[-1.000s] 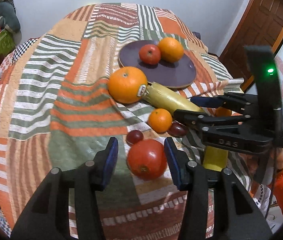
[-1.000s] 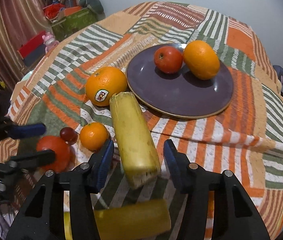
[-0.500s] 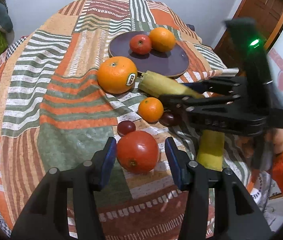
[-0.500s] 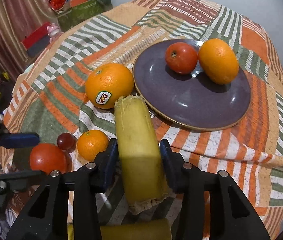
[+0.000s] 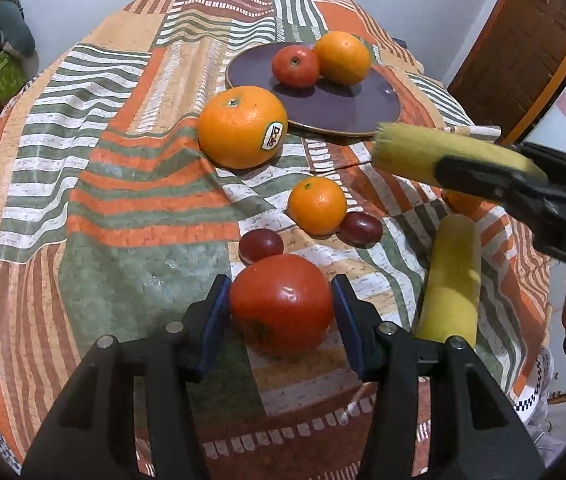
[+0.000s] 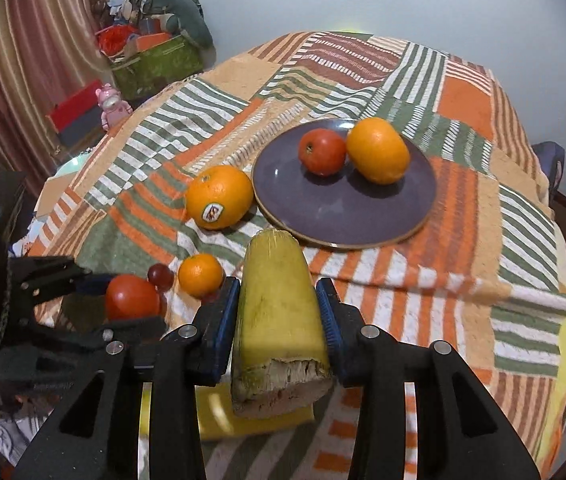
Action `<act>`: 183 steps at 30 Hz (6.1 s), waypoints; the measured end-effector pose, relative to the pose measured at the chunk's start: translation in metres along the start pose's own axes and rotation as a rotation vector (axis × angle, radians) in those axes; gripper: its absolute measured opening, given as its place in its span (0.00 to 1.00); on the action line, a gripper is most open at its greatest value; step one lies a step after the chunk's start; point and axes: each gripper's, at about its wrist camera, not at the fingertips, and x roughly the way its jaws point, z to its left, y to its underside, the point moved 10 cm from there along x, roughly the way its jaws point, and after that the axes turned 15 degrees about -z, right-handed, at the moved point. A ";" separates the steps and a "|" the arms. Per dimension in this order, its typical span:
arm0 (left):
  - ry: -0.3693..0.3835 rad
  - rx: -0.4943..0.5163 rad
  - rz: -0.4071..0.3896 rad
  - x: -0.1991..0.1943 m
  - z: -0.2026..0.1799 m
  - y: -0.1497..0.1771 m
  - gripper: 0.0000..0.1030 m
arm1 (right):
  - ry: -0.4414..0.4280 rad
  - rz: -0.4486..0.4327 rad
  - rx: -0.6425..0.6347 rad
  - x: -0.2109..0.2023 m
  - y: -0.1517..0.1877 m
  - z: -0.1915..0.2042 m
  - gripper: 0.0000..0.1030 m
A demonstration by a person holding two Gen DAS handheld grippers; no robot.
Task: Organize fruits
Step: 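Lift cylinder with right gripper while left gripper grasps second red tomato, then place cylinder and tomato onto purple plate and open both grippers, then move right gripper to second yellow cylinder and grasp it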
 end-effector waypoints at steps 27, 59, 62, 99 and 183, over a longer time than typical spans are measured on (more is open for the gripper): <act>-0.013 0.022 0.008 -0.003 -0.002 0.001 0.44 | 0.007 -0.072 0.078 -0.022 -0.010 -0.016 0.35; -0.029 0.105 -0.043 0.079 0.009 -0.142 0.44 | -0.135 0.080 -0.097 0.081 -0.041 -0.022 0.35; -0.027 0.114 -0.006 0.095 0.010 -0.142 0.44 | -0.161 0.101 -0.125 0.089 -0.040 -0.025 0.35; -0.059 0.126 -0.078 0.078 0.001 -0.165 0.69 | 0.004 0.037 -0.071 0.071 -0.059 -0.064 0.43; -0.097 0.058 -0.124 -0.019 0.019 -0.053 0.77 | 0.063 0.006 0.130 -0.009 0.025 -0.010 0.31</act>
